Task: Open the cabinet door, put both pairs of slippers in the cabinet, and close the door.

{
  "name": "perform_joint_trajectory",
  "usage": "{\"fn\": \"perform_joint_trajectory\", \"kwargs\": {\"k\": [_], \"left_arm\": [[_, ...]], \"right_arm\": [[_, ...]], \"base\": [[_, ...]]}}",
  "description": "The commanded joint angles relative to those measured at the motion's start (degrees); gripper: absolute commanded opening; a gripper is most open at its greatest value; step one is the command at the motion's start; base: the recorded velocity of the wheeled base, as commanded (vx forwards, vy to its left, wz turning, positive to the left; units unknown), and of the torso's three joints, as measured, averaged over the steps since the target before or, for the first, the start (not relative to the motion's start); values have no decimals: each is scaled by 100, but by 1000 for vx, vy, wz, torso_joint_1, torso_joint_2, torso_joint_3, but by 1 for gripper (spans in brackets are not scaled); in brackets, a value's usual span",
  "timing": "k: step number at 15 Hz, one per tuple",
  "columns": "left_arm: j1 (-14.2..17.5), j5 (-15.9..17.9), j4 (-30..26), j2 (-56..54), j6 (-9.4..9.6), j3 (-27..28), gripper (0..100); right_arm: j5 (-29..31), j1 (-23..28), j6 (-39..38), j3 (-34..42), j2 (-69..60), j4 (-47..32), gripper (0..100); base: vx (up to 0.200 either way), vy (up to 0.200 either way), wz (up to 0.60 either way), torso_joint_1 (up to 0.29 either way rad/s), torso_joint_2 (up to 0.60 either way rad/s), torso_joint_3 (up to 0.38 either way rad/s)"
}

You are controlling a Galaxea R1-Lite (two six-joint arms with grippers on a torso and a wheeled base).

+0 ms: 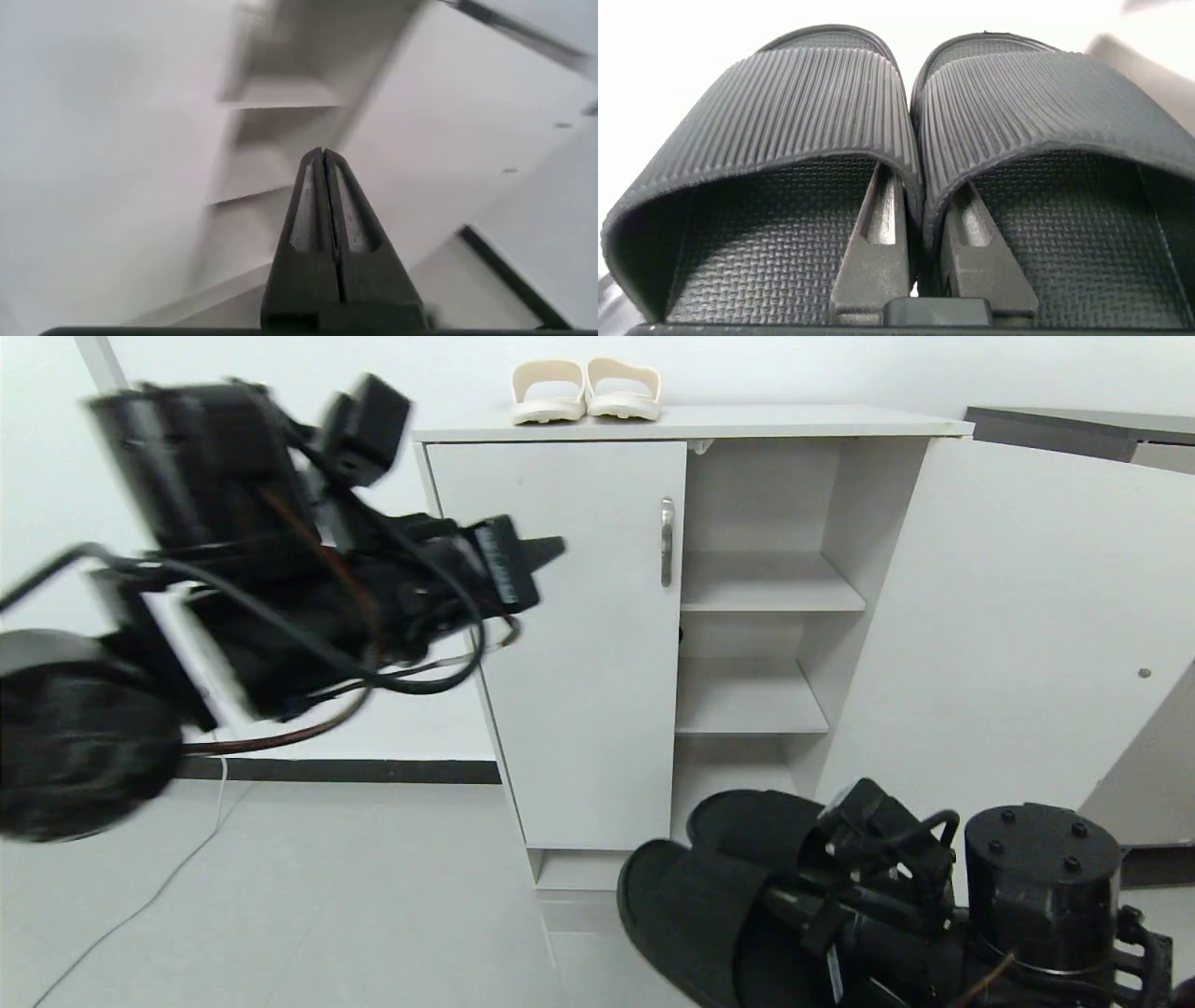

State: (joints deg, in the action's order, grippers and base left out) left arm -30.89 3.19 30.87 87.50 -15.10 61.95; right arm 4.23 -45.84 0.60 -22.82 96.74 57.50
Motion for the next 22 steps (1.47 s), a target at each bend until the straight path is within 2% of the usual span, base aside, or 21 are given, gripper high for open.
{"fn": "perform_joint_trajectory", "kwargs": {"k": [1, 2, 3, 5, 6, 7, 8, 9, 10, 11, 12, 13, 15, 16, 18, 19, 20, 21, 22], "left_arm": [[531, -1550, -2225, -3626, 544, -1493, 0], [707, -1770, -2964, -4338, 535, -1502, 0], [1305, -1831, -3728, -4989, 544, -1493, 0], [2114, -1919, -4757, -6026, 544, -1590, 0], [2597, -2007, -5108, -6527, 579, -1818, 0], [3001, -2007, -5152, -6931, 632, -2196, 0], [3168, -1998, -5152, -7116, 684, -2390, 0], [3388, -1919, -5152, -7775, 948, -3058, 0], [3388, -1875, -5152, -8162, 1124, -3471, 0], [3370, -1919, -5143, -8364, 1141, -3796, 0], [3282, -2086, -4959, -8416, 1001, -4147, 0], [3230, -2104, -4783, -8460, 922, -4270, 0], [3107, -1682, -4379, -8750, 1071, -5061, 0], [3098, -1603, -4097, -8750, 1080, -5404, 0], [3098, -1488, -3008, -8750, 1132, -6143, 0], [3098, -1137, -2841, -8750, 1168, -6195, 0], [3098, -882, -2928, -8750, 1229, -6195, 0], [3098, -689, -3016, -8750, 1414, -6195, 0], [3089, -390, -3131, -8750, 1686, -6195, 0]], "right_arm": [[939, 22, -227, -618, 433, -20, 0], [1335, -4, -332, -777, 538, -29, 0], [1695, -4, -446, -856, 591, -90, 0], [2091, 49, -552, -952, 618, -160, 0], [2126, 49, -561, -1031, 618, -248, 0], [2196, 49, -561, -1102, 618, -371, 0], [2258, 40, -561, -1119, 626, -424, 0], [2407, 31, -561, -1119, 635, -459, 0], [2407, 31, -561, -1119, 626, -459, 0], [2416, 22, -561, -1119, 626, -459, 0], [2416, -22, -561, -1119, 626, -459, 0], [2425, -48, -561, -1110, 635, -459, 0], [2425, -83, -569, -1093, 670, -450, 0], [2425, -83, -569, -1093, 679, -450, 0], [2425, -92, -569, -1058, 679, -442, 0], [2416, -92, -569, -1058, 688, -442, 0], [2416, -92, -640, -1058, 723, -442, 0], [2416, -101, -684, -1067, 767, -424, 0], [2389, -110, -684, -1067, 811, -424, 0]], "base": [[0, 0, 0, 0, 0, 0], [0, 0, 0, 0, 0, 0], [0, 0, 0, 0, 0, 0], [0, 0, 0, 0, 0, 0], [0, 0, 0, 0, 0, 0], [0, 0, 0, 0, 0, 0], [0, 0, 0, 0, 0, 0], [0, 0, 0, 0, 0, 0], [0, 0, 0, 0, 0, 0], [0, 0, 0, 0, 0, 0], [0, 0, 0, 0, 0, 0], [0, 0, 0, 0, 0, 0], [0, 0, 0, 0, 0, 0], [0, 0, 0, 0, 0, 0], [0, 0, 0, 0, 0, 0], [0, 0, 0, 0, 0, 0], [0, 0, 0, 0, 0, 0], [0, 0, 0, 0, 0, 0], [0, 0, 0, 0, 0, 0]]}}
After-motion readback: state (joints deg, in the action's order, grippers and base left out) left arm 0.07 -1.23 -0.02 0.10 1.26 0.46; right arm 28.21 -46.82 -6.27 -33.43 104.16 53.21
